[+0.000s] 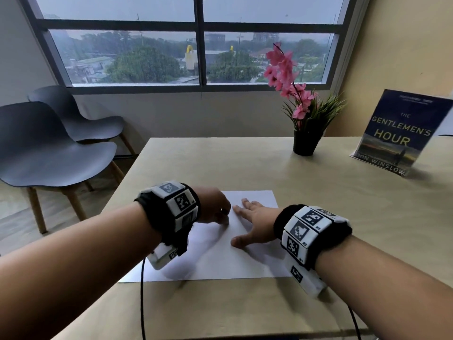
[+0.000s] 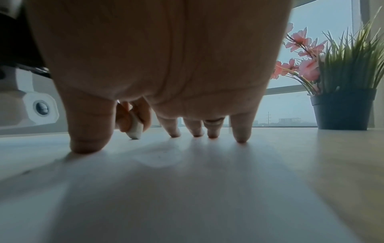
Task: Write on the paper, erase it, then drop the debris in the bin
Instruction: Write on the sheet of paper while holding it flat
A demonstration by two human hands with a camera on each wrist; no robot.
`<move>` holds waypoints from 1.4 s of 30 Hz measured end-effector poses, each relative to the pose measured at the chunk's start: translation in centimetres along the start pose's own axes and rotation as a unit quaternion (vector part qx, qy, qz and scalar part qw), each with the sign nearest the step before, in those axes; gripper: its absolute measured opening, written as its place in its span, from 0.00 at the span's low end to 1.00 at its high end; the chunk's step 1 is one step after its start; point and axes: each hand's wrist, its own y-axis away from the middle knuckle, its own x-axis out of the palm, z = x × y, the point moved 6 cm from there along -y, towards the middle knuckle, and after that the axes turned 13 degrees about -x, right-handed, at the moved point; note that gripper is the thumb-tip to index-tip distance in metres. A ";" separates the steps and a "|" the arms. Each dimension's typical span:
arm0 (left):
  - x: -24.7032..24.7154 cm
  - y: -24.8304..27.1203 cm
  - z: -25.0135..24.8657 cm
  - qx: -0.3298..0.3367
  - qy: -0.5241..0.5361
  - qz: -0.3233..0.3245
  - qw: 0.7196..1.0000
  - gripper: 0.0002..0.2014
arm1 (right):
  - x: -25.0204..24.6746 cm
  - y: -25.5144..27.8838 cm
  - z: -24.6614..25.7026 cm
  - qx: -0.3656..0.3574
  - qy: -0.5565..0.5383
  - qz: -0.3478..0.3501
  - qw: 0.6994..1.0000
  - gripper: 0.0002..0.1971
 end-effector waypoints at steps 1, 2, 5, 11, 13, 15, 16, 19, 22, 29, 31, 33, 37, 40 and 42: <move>-0.1 0.0 0.2 -0.007 0.006 0.003 1.000 0.17 | 0.0 0.0 0.0 0.000 0.000 0.000 1.000 0.50; -0.2 -0.2 0.5 -0.016 0.012 0.003 1.000 0.17 | 0.0 0.0 0.0 0.000 0.001 0.000 1.000 0.50; -0.5 -0.3 0.6 -0.018 0.004 -0.004 1.000 0.17 | 0.0 0.0 0.0 0.001 0.000 -0.002 1.000 0.50; 0.3 0.5 0.9 -0.001 -0.018 0.023 1.000 0.16 | -0.1 0.2 0.0 0.002 -0.004 -0.002 1.000 0.51; 0.1 0.4 1.8 -0.011 -0.010 0.014 1.000 0.16 | -0.1 0.1 0.0 0.005 -0.001 -0.004 1.000 0.51; 0.4 0.6 1.7 -0.006 -0.019 0.014 1.000 0.15 | 0.0 0.0 -0.1 0.006 -0.003 -0.004 1.000 0.51; 0.7 0.8 1.4 0.002 -0.028 0.019 0.999 0.15 | 0.0 0.0 -0.1 0.007 -0.004 -0.004 1.000 0.51; 1.0 1.4 0.7 0.016 -0.037 0.027 0.999 0.16 | 0.0 0.1 0.0 0.006 -0.006 -0.004 1.000 0.51; 0.1 1.0 1.5 -0.008 -0.024 0.012 1.000 0.17 | -0.1 0.3 0.1 0.006 -0.004 -0.005 1.000 0.51; 0.9 1.9 1.2 0.009 -0.044 0.024 0.999 0.17 | -0.1 0.4 0.1 0.006 -0.009 -0.004 1.000 0.50; 0.5 1.8 2.1 -0.012 -0.027 0.017 0.999 0.17 | -0.1 0.4 0.1 0.006 -0.008 -0.004 1.000 0.50; 0.5 2.0 2.1 -0.014 -0.039 0.011 0.999 0.16 | -0.1 0.4 0.1 0.006 -0.007 -0.002 1.000 0.50; 1.1 2.7 0.9 0.016 -0.061 0.026 0.998 0.17 | -0.1 0.4 0.1 0.005 -0.009 0.000 1.000 0.50; 0.7 2.4 2.3 -0.010 -0.032 0.020 0.999 0.17 | -0.2 0.4 0.1 0.007 -0.007 0.000 1.000 0.50; 0.8 2.4 2.6 -0.017 -0.037 0.008 0.999 0.16 | -0.2 0.5 0.1 0.008 -0.008 -0.001 1.000 0.50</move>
